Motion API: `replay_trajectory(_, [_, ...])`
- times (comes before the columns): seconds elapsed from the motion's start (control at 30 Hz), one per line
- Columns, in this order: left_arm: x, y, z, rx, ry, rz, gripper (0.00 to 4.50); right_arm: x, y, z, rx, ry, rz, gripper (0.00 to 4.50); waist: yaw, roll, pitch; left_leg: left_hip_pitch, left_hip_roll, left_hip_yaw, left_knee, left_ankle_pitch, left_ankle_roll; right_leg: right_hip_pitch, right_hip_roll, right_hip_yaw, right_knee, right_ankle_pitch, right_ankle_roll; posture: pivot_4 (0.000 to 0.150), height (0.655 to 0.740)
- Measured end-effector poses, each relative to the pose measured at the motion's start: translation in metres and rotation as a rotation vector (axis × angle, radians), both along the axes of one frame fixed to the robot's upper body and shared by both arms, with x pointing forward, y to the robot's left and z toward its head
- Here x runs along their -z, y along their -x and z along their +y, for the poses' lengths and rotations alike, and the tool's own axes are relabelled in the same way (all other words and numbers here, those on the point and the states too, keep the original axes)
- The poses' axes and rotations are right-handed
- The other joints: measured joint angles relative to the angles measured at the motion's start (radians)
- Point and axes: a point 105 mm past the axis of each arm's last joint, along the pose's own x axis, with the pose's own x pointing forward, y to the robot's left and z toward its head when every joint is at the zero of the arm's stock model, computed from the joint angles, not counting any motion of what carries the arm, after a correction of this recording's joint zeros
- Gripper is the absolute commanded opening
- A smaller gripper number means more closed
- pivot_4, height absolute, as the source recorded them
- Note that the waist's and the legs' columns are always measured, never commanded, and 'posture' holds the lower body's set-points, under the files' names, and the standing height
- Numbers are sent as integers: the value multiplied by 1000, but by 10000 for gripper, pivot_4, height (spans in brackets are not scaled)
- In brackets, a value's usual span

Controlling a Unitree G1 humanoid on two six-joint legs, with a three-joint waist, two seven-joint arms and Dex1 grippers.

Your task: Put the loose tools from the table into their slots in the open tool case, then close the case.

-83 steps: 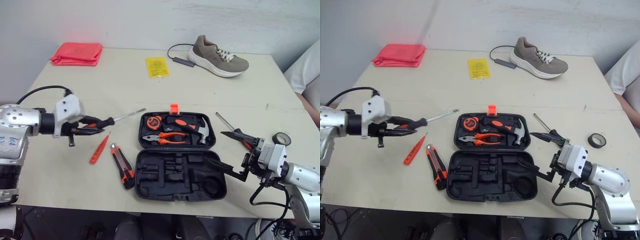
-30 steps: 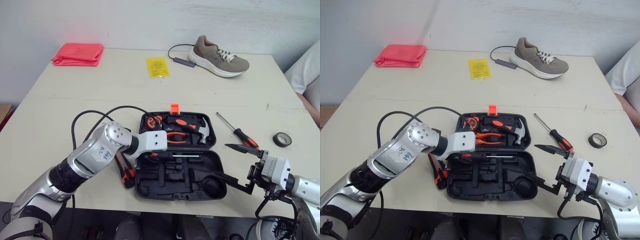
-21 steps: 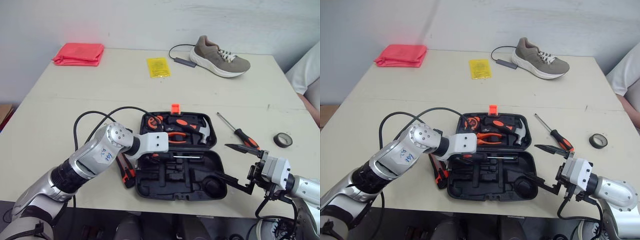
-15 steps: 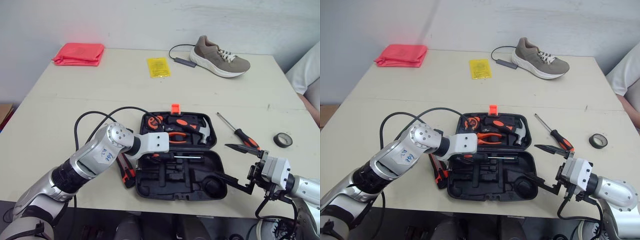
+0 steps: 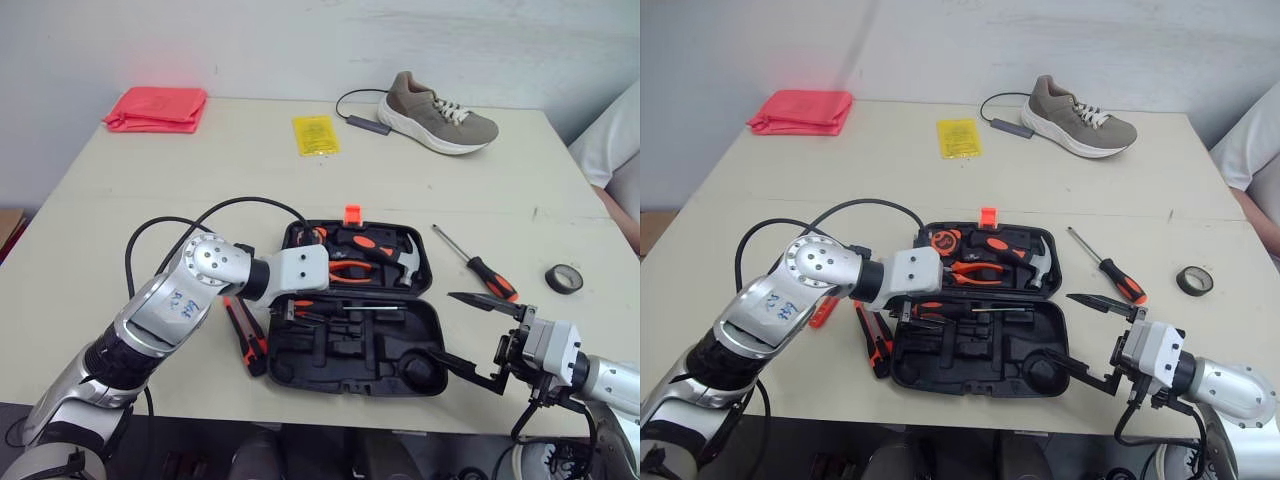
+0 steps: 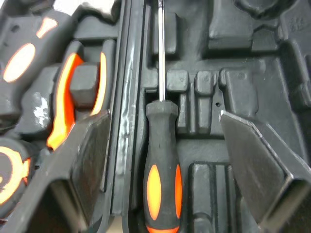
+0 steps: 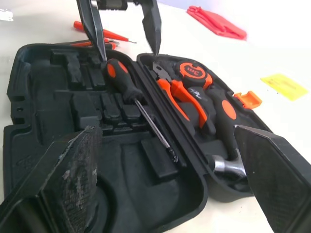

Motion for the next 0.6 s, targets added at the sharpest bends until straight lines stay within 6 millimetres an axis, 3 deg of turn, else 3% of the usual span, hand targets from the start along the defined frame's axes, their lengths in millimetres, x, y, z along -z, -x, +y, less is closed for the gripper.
replay_trajectory(0.07, [0, 1, -6, 19, 87, 24, 23078, 0, 0, 0, 0, 0, -1, 45000, 0, 0, 0, 1, 0, 0, 0, 0, 0, 1, 0, 0, 0, 0, 0, 1500, 7400])
replay_trajectory(0.2, [14, -4, -5, 3, 195, 82, 3421, 0, 0, 0, 0, 0, 0, 45000, 0, 0, 0, 2, -1, 0, 0, 0, 0, 1, 0, 0, 0, 0, 0, 1500, 7400])
replay_trajectory(0.23, [18, -5, -5, -2, 207, 91, 748, 0, 0, 0, 1, 0, 1, 45000, 0, 0, 0, 2, -1, 0, 0, 0, 0, 1, 0, 0, 0, 0, 0, 1500, 7400])
replay_trajectory(0.6, [52, -17, -10, -61, 209, 134, 748, 2, 1, -1, 16, -5, 11, 45000, 0, 0, 0, 2, -1, 0, 0, 0, 0, 1, 0, 0, 0, 0, 0, 1500, 7400])
